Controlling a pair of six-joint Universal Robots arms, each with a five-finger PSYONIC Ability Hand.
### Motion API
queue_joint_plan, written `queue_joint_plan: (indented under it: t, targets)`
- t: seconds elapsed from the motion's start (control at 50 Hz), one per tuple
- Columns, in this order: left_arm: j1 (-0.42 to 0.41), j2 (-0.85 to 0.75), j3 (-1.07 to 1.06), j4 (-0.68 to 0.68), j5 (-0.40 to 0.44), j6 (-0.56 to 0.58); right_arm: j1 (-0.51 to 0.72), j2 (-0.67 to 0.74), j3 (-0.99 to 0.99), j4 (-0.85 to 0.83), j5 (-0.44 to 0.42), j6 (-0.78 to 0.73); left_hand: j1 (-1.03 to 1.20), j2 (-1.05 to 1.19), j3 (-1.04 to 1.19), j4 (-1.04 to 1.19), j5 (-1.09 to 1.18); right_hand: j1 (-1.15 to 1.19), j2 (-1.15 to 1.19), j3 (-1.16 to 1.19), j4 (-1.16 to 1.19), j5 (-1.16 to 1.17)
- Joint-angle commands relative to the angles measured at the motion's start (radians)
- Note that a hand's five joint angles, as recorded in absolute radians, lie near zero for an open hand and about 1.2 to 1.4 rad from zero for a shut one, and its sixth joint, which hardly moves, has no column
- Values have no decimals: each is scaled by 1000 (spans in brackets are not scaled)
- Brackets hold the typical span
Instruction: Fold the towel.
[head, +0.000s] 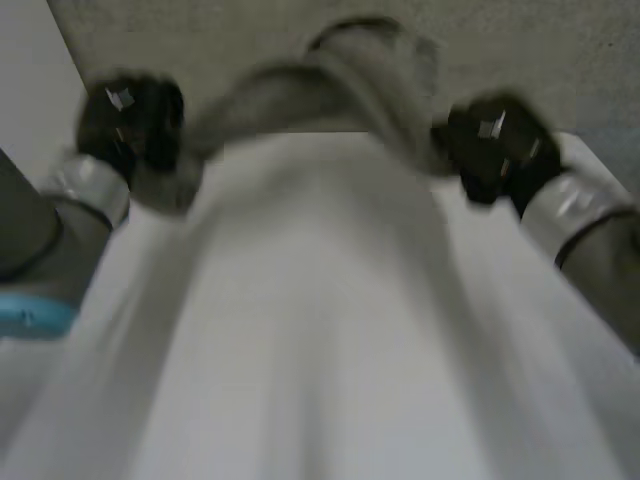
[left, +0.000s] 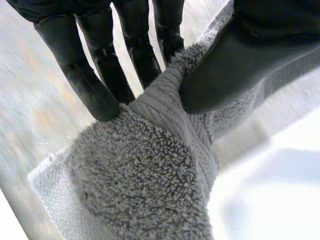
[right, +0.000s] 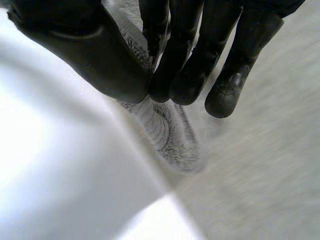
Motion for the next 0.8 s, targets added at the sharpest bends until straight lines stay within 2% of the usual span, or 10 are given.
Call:
queue_joint_plan:
  t: [0.02,0.14,0.18,0.26,0.34,0.48,0.56,0.68,0.8]
  targets:
    - [16,-99,-279,95,123,203,-2,92,248,-60,-33,-101,-182,-252,-300,-288,-415,94,72,67,68,62]
    - [22,-115,-353,86,149,335,-8,157,331,-115,-32,-107,-414,-485,-532,-521,-648,94,72,67,68,62]
    - [31,-104,-372,42,149,396,-22,158,337,-124,-33,-104,-484,-555,-602,-591,-718,94,72,67,68,62]
    - [34,-46,-364,-29,149,412,-51,157,339,-134,-36,-101,-558,-629,-676,-664,-792,94,72,67,68,62]
    - [31,72,-333,-106,154,380,-56,158,337,-137,-38,-97,-672,-743,-790,-778,-906,94,72,67,68,62]
    - [22,114,-274,-110,146,260,-77,158,357,-167,-39,-95,-710,-781,-829,-817,-944,94,72,67,68,62]
    - [22,75,-231,-129,140,199,-87,158,369,-180,-41,-95,-696,-767,-814,-803,-930,94,72,67,68,62]
    - [22,-12,-195,-172,136,191,-102,160,379,-193,-41,-95,-652,-723,-770,-758,-886,94,72,67,68,62]
    - [23,-121,-122,-231,82,188,-111,189,377,-200,-43,-95,-643,-714,-761,-750,-877,94,72,67,68,62]
